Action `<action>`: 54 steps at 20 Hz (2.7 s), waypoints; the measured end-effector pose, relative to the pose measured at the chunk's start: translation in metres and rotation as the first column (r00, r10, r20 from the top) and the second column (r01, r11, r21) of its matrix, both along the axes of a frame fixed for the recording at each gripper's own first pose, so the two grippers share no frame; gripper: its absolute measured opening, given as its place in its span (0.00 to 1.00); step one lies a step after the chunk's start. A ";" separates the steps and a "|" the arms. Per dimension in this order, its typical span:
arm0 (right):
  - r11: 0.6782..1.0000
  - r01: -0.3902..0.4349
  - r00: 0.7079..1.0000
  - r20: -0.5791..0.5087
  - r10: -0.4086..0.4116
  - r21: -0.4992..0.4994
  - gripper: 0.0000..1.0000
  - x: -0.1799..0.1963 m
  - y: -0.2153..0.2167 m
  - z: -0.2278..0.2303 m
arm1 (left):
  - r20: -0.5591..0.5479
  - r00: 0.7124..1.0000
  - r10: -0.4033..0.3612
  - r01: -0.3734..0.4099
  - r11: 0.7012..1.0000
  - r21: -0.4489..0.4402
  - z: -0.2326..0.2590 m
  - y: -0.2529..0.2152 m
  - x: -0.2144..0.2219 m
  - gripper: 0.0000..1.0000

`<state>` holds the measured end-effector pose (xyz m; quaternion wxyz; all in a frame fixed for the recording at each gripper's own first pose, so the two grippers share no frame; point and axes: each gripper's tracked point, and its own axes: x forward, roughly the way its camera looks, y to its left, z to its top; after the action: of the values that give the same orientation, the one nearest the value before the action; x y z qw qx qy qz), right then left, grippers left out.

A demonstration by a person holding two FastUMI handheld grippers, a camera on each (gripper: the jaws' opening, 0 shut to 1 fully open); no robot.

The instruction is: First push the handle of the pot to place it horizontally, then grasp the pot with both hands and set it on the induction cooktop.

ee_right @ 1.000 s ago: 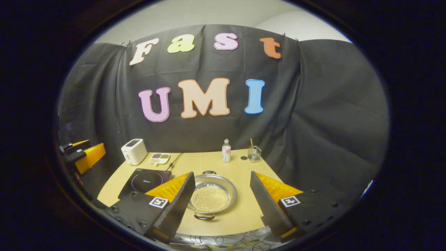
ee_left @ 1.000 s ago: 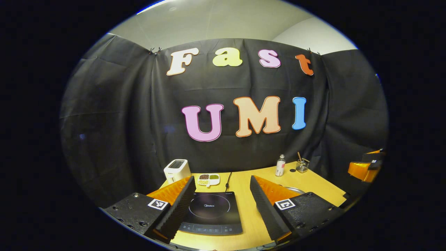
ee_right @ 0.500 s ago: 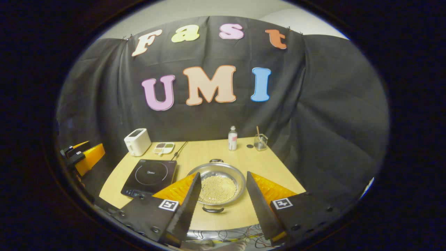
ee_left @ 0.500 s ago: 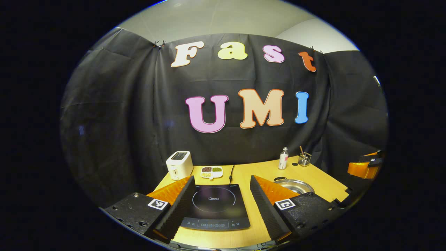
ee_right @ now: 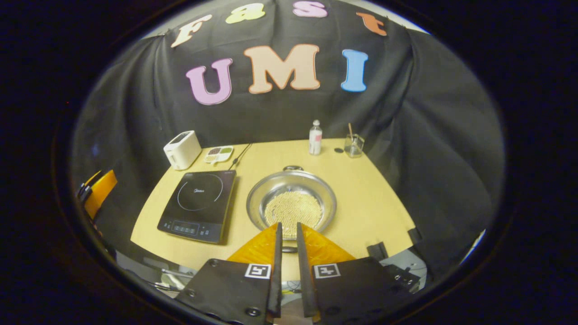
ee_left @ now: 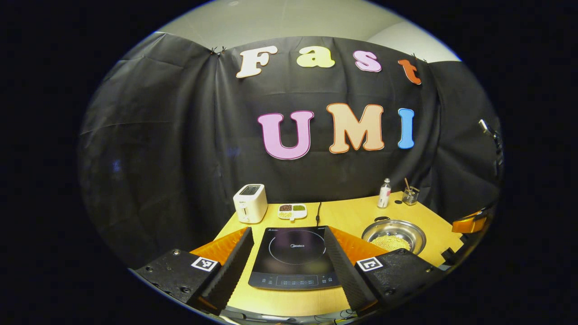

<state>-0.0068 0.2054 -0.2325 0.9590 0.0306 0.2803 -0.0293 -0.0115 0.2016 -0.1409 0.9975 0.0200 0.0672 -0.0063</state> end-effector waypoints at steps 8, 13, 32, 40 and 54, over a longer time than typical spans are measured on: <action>0.974 -0.001 0.963 -0.262 0.061 0.226 0.00 0.007 0.028 -0.087 | -0.047 0.998 0.040 -0.041 0.999 -0.033 -0.027 0.015 -0.008 0.96; 0.916 -0.003 0.880 -0.434 0.193 0.400 0.00 0.009 0.063 -0.131 | -0.062 0.995 0.075 -0.075 0.997 -0.010 -0.035 0.026 -0.007 0.96; 0.946 0.106 0.831 -0.550 0.085 0.306 0.03 0.058 0.038 -0.195 | -0.103 0.993 0.054 -0.055 0.998 -0.007 -0.047 0.028 0.002 0.96; 0.964 0.140 0.818 -0.575 0.017 0.227 0.03 0.063 -0.004 -0.196 | -0.143 0.989 0.027 -0.031 0.999 -0.019 -0.051 0.008 0.023 0.96; 0.979 0.139 0.794 -0.608 -0.018 0.152 0.03 0.080 -0.101 -0.190 | -0.156 0.986 0.053 -0.061 0.997 -0.047 -0.033 -0.069 0.060 0.96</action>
<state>0.0729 0.1045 -0.4227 0.8102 0.1220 0.5711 -0.0506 0.0487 0.1329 -0.1738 0.9892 -0.0080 0.1450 0.0188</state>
